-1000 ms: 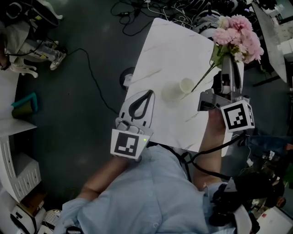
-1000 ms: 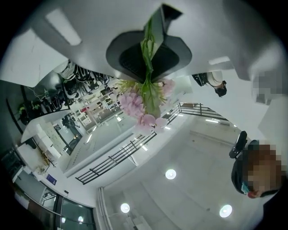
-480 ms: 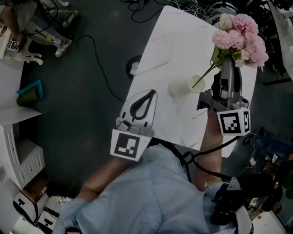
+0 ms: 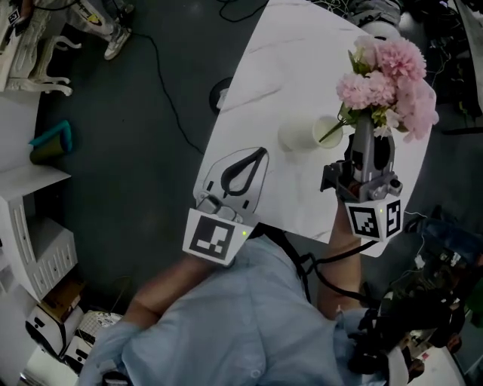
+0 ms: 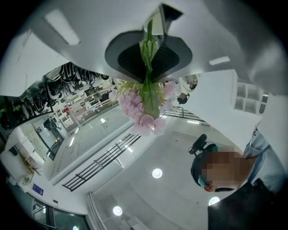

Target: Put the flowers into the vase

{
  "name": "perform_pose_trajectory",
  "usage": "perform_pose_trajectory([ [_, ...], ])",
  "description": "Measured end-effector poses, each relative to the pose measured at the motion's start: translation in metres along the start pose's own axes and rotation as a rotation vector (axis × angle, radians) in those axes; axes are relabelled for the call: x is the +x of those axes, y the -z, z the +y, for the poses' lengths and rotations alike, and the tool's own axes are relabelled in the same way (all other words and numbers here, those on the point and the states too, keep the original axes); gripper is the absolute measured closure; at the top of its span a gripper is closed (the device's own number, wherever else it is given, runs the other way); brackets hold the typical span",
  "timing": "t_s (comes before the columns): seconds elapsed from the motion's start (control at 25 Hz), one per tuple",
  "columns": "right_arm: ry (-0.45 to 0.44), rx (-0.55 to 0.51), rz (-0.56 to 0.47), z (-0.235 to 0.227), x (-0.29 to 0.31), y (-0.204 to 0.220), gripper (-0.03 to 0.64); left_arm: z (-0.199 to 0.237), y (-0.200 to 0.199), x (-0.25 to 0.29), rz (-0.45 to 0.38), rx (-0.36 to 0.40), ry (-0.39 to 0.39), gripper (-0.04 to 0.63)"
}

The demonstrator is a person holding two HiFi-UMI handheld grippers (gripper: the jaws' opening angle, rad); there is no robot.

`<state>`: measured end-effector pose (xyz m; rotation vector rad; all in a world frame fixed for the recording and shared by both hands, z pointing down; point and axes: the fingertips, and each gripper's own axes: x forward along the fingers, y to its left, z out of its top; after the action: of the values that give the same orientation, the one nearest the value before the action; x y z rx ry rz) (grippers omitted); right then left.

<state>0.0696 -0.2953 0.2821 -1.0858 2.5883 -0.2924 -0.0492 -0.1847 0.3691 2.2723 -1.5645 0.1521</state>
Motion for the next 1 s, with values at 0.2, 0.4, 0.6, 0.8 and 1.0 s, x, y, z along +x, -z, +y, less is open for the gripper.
perform_pose_trajectory([
  [0.2,-0.029,-0.099,0.050,0.016,-0.014,0.025,0.575,-0.005,0.009,-0.003,0.009,0.002,0.014,0.591],
  [0.4,-0.009,-0.143,0.093,0.013,-0.029,0.045,0.565,-0.012,0.014,0.000,0.020,0.010,0.031,0.591],
  [0.6,-0.008,-0.204,0.132,0.027,-0.039,0.063,0.561,-0.015,0.020,-0.013,0.023,0.015,0.044,0.591],
  [0.8,-0.005,-0.238,0.162,0.039,-0.046,0.069,0.485,-0.017,0.021,-0.027,0.017,0.018,0.047,0.591],
  [1.0,-0.029,-0.241,0.213,0.045,-0.054,0.070,0.438,-0.021,0.018,-0.034,0.000,0.027,0.052,0.591],
])
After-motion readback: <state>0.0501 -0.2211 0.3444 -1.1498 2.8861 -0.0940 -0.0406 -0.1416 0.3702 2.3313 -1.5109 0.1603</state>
